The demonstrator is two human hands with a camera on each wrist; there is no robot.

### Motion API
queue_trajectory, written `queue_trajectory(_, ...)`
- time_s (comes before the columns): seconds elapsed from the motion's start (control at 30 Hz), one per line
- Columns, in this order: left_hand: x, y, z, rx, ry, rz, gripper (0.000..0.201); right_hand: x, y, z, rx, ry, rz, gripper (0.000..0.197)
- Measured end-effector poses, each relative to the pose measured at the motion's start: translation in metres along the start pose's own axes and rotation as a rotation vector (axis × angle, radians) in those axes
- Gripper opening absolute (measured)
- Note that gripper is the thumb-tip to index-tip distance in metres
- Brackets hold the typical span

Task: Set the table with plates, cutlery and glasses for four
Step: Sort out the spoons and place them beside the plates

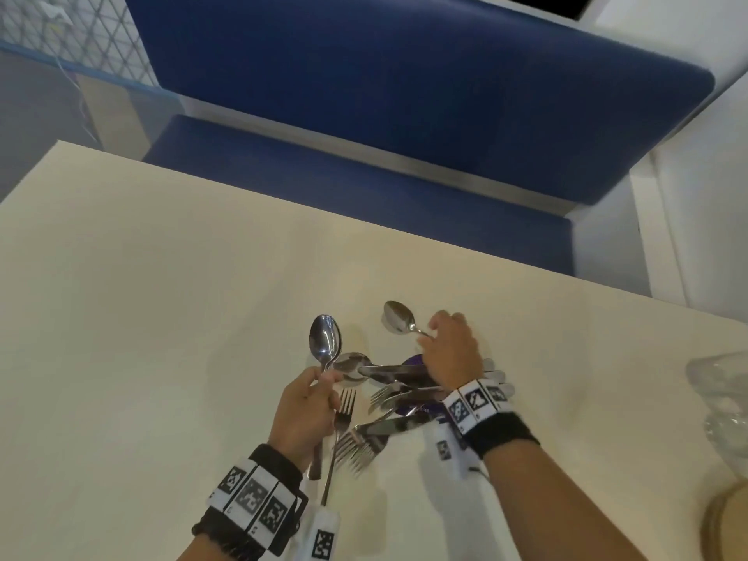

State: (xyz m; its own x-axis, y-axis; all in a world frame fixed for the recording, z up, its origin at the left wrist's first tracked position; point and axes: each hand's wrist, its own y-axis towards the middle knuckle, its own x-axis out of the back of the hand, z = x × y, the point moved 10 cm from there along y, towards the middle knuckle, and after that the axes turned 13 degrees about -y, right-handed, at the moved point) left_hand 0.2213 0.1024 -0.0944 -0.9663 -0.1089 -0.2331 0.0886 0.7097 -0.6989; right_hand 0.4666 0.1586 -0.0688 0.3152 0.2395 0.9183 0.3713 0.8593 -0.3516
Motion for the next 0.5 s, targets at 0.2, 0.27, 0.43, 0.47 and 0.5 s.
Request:
queue_trajectory(0.2, 0.024, 0.004, -0.005, -0.006, -0.045, -0.052, 0.027, -0.019, 0.031, -0.011, 0.077, -0.148, 0.093, 0.006)
queue_trajectory(0.27, 0.022, 0.005, -0.008, -0.014, -0.053, -0.045, 0.023, -0.026, 0.027, 0.005, 0.178, -0.247, 0.147, 0.008)
queue_trajectory(0.43, 0.015, 0.009, -0.016, -0.042, -0.093, -0.045, 0.023, 0.009, 0.017, 0.043, 0.264, -0.136, -0.005, 0.010)
queue_trajectory(0.47, 0.013, 0.010, -0.018, -0.051, -0.110, -0.044, 0.022, 0.021, 0.010, 0.050, 0.265, -0.004, -0.048, 0.010)
queue_trajectory(0.5, 0.011, 0.010, -0.020, -0.060, -0.131, -0.041, 0.022, 0.031, -0.001, 0.058, 0.258, 0.134, -0.053, 0.009)
